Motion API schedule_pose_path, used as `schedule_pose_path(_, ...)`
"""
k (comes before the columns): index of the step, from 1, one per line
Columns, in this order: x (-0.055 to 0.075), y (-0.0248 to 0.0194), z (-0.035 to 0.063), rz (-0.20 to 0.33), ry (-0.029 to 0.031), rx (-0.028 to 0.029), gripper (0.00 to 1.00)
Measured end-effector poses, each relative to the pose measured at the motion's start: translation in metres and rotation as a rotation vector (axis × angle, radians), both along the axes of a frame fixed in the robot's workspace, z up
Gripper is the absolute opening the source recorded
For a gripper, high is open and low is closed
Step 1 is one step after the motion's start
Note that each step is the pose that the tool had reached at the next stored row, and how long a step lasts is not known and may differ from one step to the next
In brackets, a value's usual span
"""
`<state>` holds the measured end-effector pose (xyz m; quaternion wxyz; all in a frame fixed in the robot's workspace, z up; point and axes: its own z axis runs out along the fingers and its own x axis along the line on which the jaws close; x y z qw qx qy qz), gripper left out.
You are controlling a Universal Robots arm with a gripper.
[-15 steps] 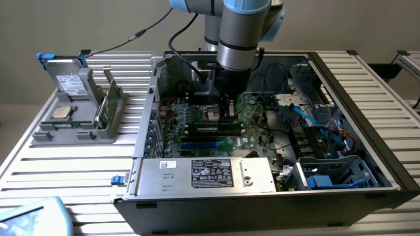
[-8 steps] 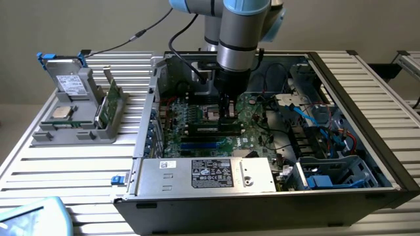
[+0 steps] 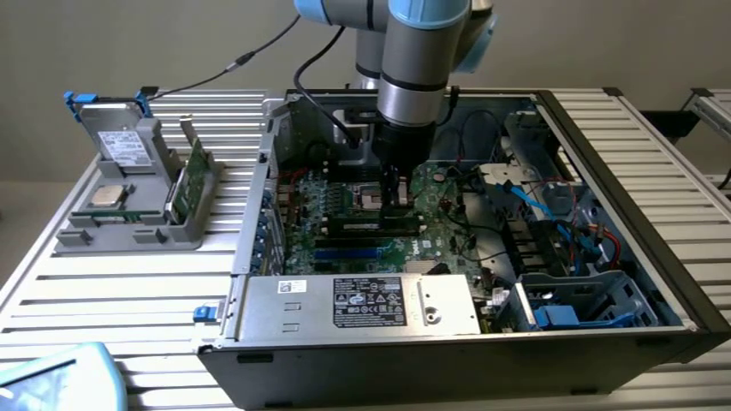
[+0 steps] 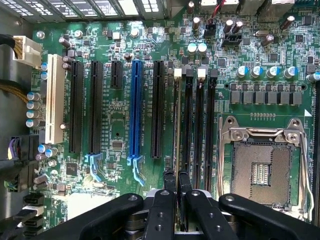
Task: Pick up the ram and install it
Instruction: 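Insert the ram into the slot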
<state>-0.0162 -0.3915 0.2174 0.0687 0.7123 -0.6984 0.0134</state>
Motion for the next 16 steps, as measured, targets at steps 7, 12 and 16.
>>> schedule_pose_path(7,-0.0002,0.0000,-0.0018,0.000,-0.0001,-0.0001,0.14)
schedule_pose_path(12,-0.0002,0.0000,-0.0020,0.000,-0.0001,0.0000,0.14)
schedule_pose_path(16,-0.0002,0.0000,-0.0020,0.000,-0.0001,0.0000,0.14)
